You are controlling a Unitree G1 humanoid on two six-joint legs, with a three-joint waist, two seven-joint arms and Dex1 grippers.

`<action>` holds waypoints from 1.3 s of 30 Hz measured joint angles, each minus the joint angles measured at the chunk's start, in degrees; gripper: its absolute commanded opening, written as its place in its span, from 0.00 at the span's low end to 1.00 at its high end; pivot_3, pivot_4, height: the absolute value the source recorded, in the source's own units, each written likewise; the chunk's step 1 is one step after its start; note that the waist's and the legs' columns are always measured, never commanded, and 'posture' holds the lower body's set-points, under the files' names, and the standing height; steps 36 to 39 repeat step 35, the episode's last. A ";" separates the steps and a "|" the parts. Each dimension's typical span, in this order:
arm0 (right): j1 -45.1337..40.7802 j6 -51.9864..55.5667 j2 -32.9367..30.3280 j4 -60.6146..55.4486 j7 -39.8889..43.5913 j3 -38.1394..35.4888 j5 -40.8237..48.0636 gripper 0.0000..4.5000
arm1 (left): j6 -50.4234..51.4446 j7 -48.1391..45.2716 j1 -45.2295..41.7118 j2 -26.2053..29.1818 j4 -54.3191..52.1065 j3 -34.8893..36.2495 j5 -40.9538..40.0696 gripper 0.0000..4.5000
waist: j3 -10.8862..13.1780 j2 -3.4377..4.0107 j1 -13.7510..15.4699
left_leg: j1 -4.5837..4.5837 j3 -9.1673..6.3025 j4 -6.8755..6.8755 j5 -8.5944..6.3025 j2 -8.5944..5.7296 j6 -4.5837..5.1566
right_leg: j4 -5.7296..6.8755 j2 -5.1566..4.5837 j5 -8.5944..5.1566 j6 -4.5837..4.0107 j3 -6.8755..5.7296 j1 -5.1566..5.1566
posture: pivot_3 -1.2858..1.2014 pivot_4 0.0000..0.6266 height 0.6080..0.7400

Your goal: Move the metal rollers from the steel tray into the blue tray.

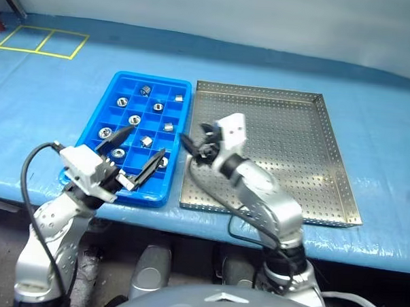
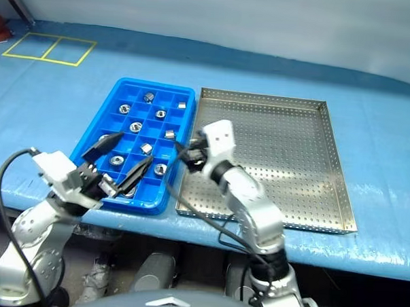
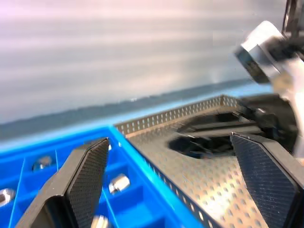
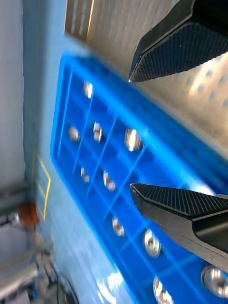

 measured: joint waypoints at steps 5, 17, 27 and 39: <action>9.76 -4.73 -7.92 -3.96 -0.76 -4.76 -2.78 0.80 | 0.28 0.81 -4.86 -1.70 4.95 -4.19 2.20 1.00 | -0.02 0.10 -2.53 | 0.05 0.02 -0.04 0.00 0.02 0.01 | 0.06 0.04 0.15 0.26 0.05 -0.01 | 0.53 0.24 1.00; 29.06 -19.32 -11.37 -8.11 1.09 -1.20 -6.11 0.80 | 0.21 1.58 -5.30 -0.16 12.64 -8.16 10.85 1.00 | -0.04 0.14 -4.79 | 0.23 0.12 0.25 0.01 0.10 0.01 | 0.15 0.07 -0.01 0.03 0.17 0.20 | 0.51 0.24 1.00; 26.39 -18.52 -9.97 -8.55 0.24 1.20 -6.32 0.80 | 0.21 0.72 -3.96 0.53 12.81 -8.18 11.17 1.00 | -0.04 0.14 -4.15 | 0.07 0.06 0.41 0.00 0.05 0.02 | 0.14 0.02 0.04 0.11 0.14 0.15 | 0.52 0.24 1.00; 25.77 -17.53 -10.25 -8.55 0.23 1.17 -6.29 0.80 | 0.38 0.75 -3.77 0.57 12.80 -8.17 11.18 1.00 | -0.04 0.14 -3.86 | 0.07 0.07 0.47 0.00 0.04 0.03 | 0.15 0.02 0.05 0.13 0.14 0.17 | 0.53 0.24 1.00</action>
